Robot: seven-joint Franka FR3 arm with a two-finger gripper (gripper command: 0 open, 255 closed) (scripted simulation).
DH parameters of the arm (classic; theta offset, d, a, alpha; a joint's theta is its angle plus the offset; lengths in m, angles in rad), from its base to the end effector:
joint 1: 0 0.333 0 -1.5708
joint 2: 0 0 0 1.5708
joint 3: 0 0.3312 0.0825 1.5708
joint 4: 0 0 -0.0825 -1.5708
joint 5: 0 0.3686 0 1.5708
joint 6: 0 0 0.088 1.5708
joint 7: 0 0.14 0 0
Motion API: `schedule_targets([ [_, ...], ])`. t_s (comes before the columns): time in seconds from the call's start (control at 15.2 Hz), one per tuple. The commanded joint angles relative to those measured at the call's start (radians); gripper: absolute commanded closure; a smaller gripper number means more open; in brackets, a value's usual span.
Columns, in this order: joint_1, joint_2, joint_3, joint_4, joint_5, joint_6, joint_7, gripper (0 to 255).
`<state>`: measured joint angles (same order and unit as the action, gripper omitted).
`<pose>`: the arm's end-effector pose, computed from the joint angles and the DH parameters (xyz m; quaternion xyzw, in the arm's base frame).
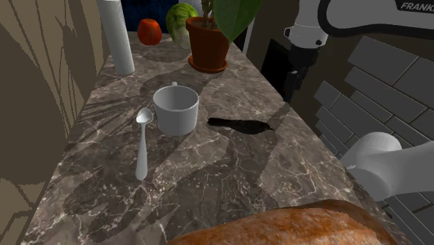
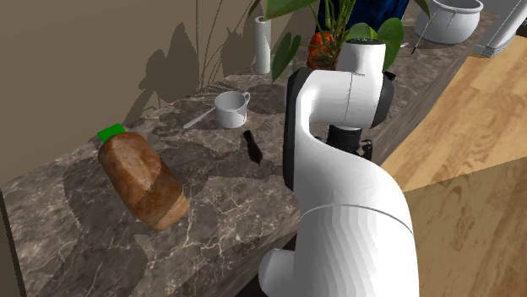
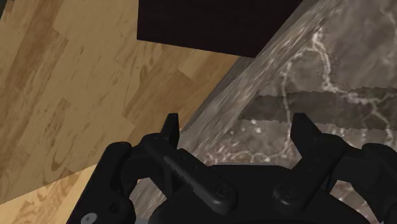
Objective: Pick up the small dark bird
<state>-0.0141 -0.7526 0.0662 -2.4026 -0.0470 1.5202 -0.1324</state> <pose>0.2769 0.0118 0.5340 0.9934 0.0818 -0.0676 0.0428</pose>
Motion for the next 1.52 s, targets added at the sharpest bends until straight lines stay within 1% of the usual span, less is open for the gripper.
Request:
schedule_targets([
  [0.0, 0.0, 0.0, 0.0, 0.0, 0.0, 0.0, 0.0, 0],
  [0.53, 0.111, 0.071, 0.091, 0.065, 0.156, 0.041, 0.024, 0],
  [0.99, 0.198, 0.143, 0.168, 0.15, 0.274, 0.078, 0.038, 0],
  [1.25, 0.242, 0.188, 0.211, 0.209, 0.331, 0.099, 0.045, 0],
  [1.32, 0.244, 0.19, 0.213, 0.212, 0.333, 0.099, 0.046, 0],
  [1.45, 0.245, 0.187, 0.216, 0.182, 0.337, 0.125, 0.041, 0],
])
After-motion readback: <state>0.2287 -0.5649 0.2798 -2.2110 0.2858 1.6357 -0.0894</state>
